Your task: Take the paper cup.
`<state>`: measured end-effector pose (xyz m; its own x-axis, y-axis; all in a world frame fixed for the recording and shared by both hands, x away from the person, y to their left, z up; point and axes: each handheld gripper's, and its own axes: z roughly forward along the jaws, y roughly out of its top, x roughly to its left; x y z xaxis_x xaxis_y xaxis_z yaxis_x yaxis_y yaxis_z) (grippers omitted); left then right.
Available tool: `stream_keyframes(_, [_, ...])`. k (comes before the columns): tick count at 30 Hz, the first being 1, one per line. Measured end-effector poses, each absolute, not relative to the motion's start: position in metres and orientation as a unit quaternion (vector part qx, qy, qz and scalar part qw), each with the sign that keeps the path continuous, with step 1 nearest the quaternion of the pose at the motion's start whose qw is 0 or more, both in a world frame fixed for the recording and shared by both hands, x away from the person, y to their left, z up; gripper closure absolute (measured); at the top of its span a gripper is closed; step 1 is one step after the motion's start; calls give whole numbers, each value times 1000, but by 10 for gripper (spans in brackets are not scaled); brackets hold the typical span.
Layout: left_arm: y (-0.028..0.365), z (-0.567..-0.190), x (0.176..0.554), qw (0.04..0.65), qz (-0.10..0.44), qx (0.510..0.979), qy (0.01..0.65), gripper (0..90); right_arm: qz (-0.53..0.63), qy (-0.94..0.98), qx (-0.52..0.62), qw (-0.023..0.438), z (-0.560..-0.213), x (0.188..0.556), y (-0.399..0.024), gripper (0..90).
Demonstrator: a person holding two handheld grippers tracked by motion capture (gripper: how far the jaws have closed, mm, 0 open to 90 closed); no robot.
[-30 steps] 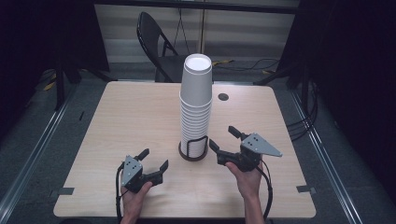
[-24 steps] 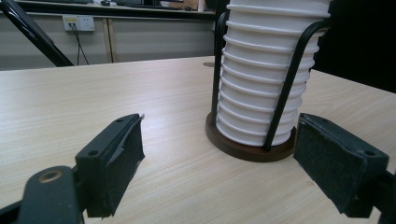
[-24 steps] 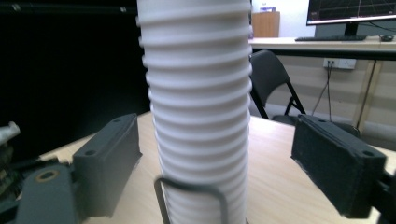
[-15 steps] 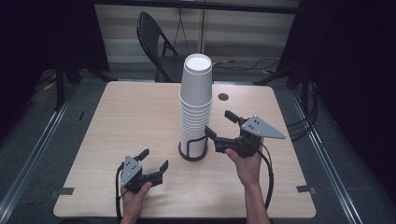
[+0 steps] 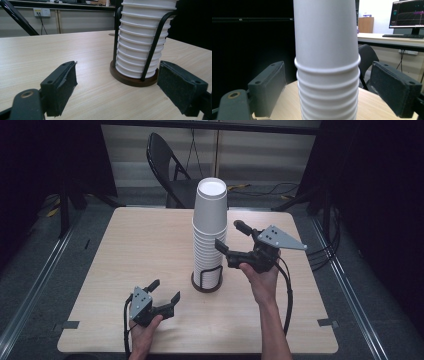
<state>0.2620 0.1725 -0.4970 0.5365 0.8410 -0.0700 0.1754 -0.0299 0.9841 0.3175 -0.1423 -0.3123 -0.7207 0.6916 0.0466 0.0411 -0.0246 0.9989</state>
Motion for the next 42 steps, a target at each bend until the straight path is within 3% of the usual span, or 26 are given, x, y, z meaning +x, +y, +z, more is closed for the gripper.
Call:
stream_keyframes(15, [173,-497,262,584,285,656,385,159,650,669,266,244,-281,343,-117,119])
stream_keyframes(42, [173,-497,261,584,281,658,383,164,624,690,278,238,-285,371,-92,104])
